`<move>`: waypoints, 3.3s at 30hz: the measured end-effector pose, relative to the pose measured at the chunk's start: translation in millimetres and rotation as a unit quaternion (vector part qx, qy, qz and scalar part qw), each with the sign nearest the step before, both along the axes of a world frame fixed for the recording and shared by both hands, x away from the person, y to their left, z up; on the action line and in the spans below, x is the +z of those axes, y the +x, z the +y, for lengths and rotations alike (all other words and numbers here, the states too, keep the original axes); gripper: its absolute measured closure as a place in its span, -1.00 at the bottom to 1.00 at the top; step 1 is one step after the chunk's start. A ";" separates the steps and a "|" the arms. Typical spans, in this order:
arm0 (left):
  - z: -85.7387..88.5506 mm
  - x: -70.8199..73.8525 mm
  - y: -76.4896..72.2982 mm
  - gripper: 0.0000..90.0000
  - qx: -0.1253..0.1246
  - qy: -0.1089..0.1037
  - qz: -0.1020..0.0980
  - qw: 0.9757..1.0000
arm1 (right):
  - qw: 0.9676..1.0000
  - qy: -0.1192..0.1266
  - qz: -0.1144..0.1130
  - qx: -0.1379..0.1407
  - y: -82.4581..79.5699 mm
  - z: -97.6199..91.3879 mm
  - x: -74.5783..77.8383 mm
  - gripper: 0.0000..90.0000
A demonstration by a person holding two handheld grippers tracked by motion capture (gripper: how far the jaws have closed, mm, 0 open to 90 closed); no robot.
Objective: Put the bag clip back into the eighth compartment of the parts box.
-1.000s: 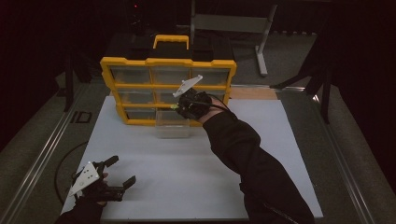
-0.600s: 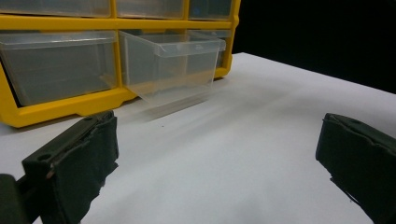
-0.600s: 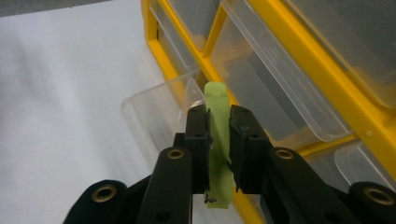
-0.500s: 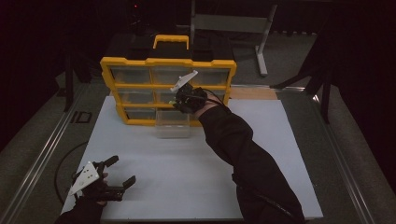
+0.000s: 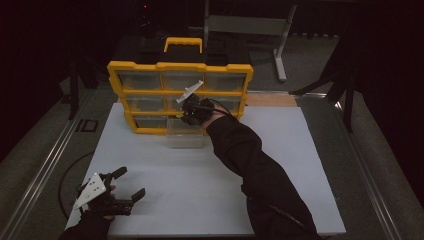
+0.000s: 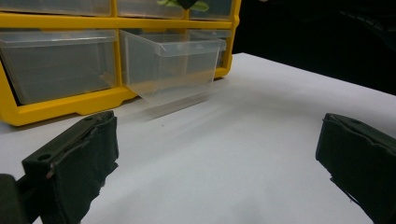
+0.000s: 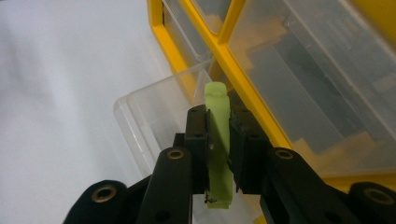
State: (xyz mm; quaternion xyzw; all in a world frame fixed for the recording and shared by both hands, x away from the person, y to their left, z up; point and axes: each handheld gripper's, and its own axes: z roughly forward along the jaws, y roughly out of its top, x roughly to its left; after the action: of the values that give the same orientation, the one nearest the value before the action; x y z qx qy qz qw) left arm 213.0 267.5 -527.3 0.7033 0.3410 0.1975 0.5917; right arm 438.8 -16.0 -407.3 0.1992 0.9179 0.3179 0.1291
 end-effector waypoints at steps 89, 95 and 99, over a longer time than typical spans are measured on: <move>-1.0 0.4 0.6 -1.00 0.003 0.005 0.000 1.000 | 0.980 0.057 -0.001 -0.189 -65.0 -170.0 -24.4 -0.83; -1.2 0.2 1.1 -1.00 0.003 0.004 0.001 1.000 | 0.978 0.060 0.004 -0.198 -73.6 -185.9 -32.5 -0.83; -1.3 0.4 1.0 -1.00 0.003 0.005 0.000 1.000 | 0.977 0.059 0.003 -0.203 -78.7 -192.1 -37.3 -0.83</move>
State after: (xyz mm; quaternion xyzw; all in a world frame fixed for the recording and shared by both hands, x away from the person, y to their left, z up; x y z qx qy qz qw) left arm 214.1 266.2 -526.9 0.7049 0.3427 0.2008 0.5876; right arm 360.2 -208.1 -444.6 0.3896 0.8383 0.3381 0.1765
